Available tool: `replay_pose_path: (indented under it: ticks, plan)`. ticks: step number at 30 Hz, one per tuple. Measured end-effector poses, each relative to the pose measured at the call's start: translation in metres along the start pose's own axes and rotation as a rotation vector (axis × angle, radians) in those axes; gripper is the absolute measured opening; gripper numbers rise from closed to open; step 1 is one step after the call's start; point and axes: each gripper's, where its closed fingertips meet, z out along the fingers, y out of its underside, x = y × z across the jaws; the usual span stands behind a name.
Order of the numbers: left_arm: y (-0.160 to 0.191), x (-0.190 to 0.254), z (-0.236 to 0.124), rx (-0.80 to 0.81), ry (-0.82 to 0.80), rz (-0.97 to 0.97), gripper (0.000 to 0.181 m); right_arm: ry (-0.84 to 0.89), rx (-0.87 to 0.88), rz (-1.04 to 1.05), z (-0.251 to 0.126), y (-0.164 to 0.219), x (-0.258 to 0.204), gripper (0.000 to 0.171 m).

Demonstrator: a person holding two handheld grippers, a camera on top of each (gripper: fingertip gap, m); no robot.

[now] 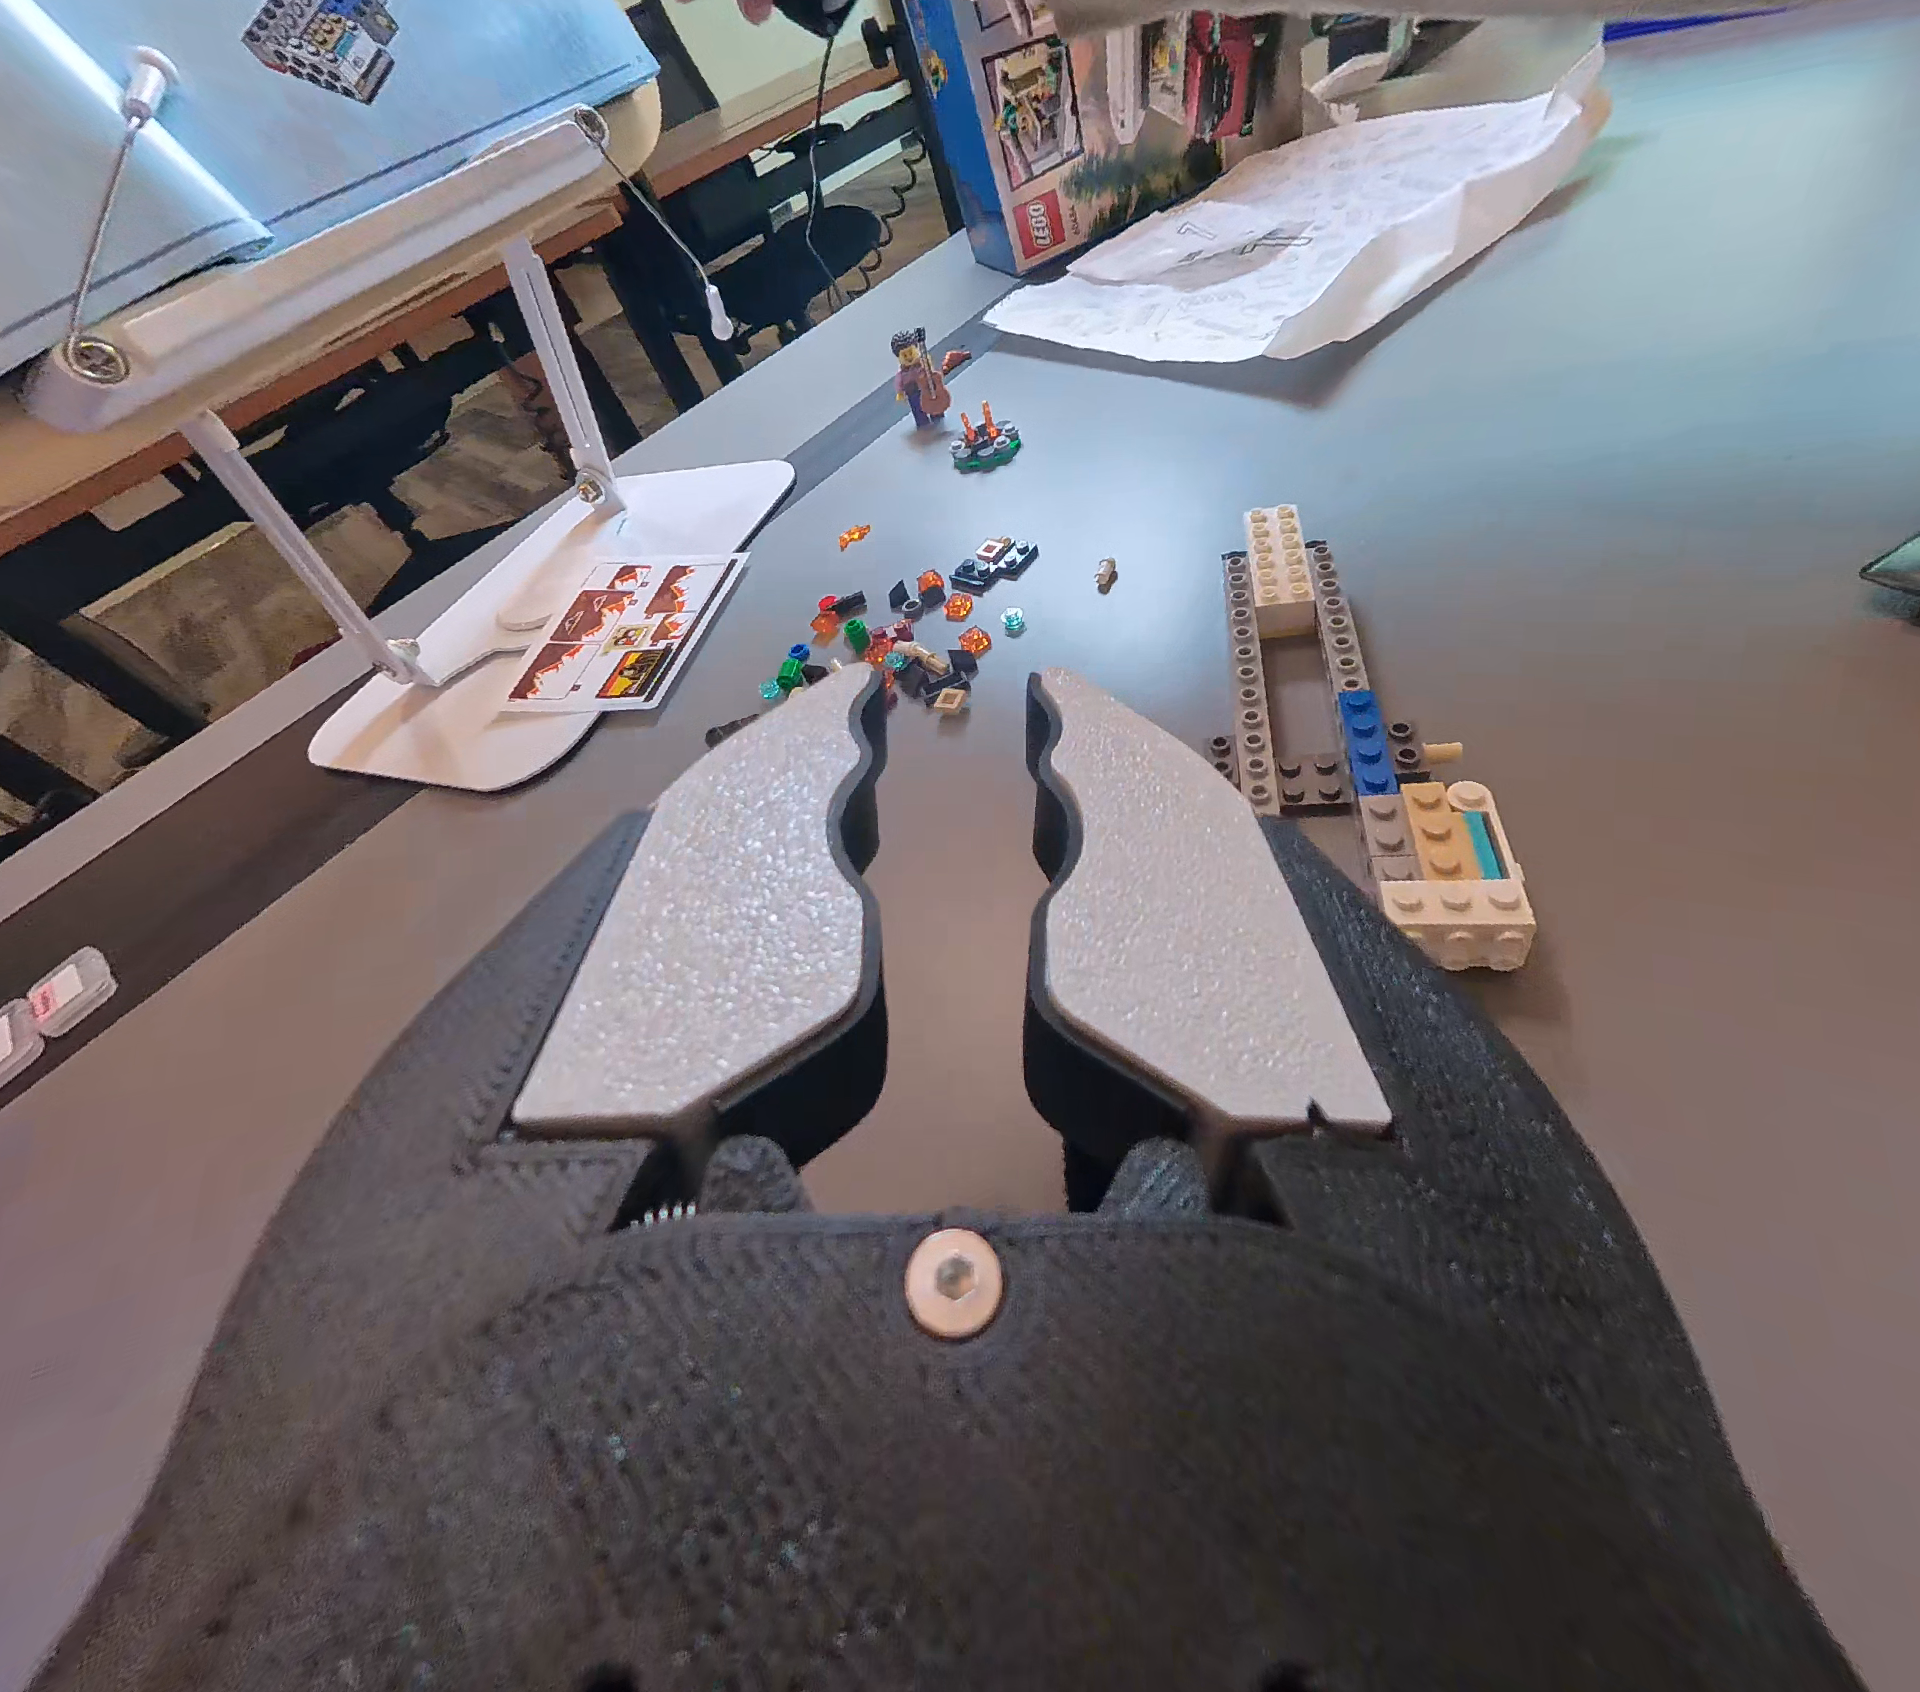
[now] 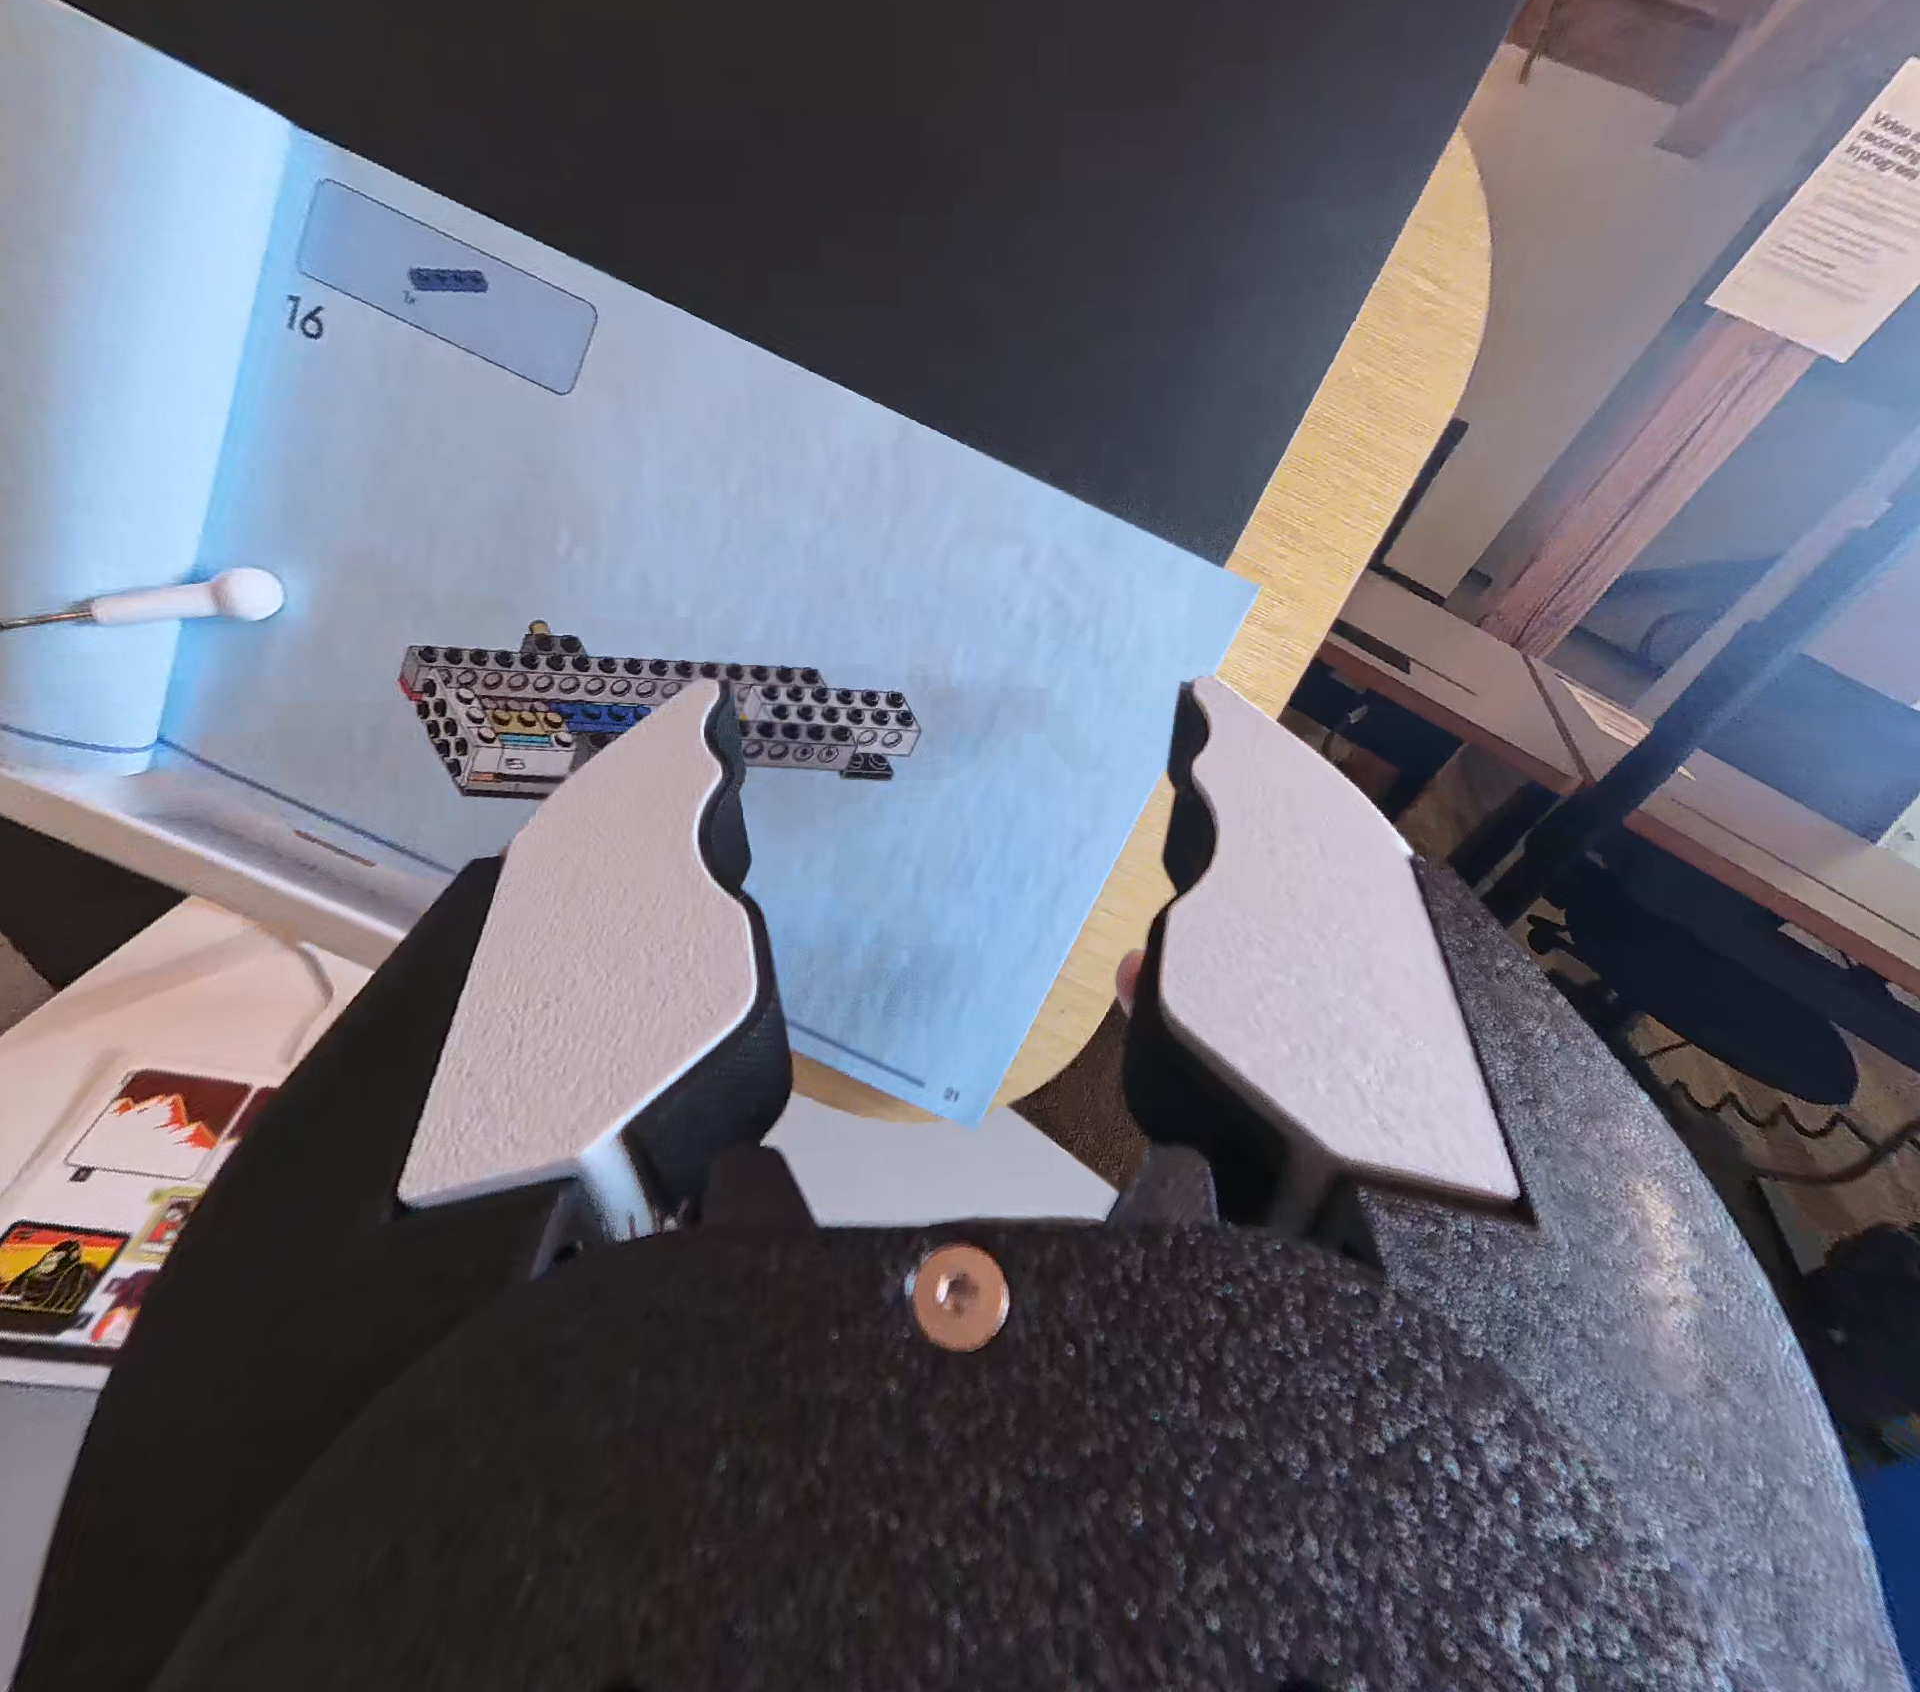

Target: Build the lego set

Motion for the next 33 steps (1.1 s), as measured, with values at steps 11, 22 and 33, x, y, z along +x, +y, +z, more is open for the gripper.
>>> replay_pose_path:
  ticks: [11, 22, 33]
  plan:
    - [0.012, -0.008, 0.006, -0.048, -0.034, 0.009, 0.022, -0.004, 0.022, -0.002, 0.015, 0.006, -0.001, 0.060]
    - [0.011, -0.005, 0.005, -0.045, -0.018, 0.011, 0.021, -0.018, 0.045, 0.009, 0.005, 0.001, 0.010, 0.046]
    - [0.011, -0.003, 0.002, -0.039, 0.021, -0.007, 0.021, -0.292, -0.124, 0.440, 0.023, 0.034, 0.013, 0.082]
